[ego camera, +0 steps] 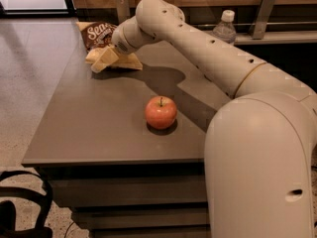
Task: Pick brown chip bag
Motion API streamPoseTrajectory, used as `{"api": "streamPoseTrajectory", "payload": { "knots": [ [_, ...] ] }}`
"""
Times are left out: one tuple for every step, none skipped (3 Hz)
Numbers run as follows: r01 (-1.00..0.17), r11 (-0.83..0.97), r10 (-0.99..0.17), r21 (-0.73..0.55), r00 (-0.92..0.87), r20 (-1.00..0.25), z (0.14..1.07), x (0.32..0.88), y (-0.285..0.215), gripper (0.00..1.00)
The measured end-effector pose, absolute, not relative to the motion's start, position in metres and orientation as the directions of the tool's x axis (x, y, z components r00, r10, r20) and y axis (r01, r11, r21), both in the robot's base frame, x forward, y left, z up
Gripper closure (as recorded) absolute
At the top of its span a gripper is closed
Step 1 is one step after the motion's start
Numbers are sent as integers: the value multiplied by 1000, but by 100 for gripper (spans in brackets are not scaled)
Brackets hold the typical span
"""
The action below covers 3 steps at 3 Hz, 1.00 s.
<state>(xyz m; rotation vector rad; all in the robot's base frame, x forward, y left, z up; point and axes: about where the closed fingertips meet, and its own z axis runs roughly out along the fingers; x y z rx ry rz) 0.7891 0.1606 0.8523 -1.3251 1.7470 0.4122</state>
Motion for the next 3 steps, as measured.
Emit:
{"api": "streamPoseTrajectory", "payload": {
  "knots": [
    [-898, 365, -649, -244, -57, -759, 842, 793, 165, 18],
    [-900, 363, -647, -241, -57, -760, 840, 792, 167, 41],
    [-902, 359, -648, -239, -57, -759, 837, 792, 169, 64]
  ]
}}
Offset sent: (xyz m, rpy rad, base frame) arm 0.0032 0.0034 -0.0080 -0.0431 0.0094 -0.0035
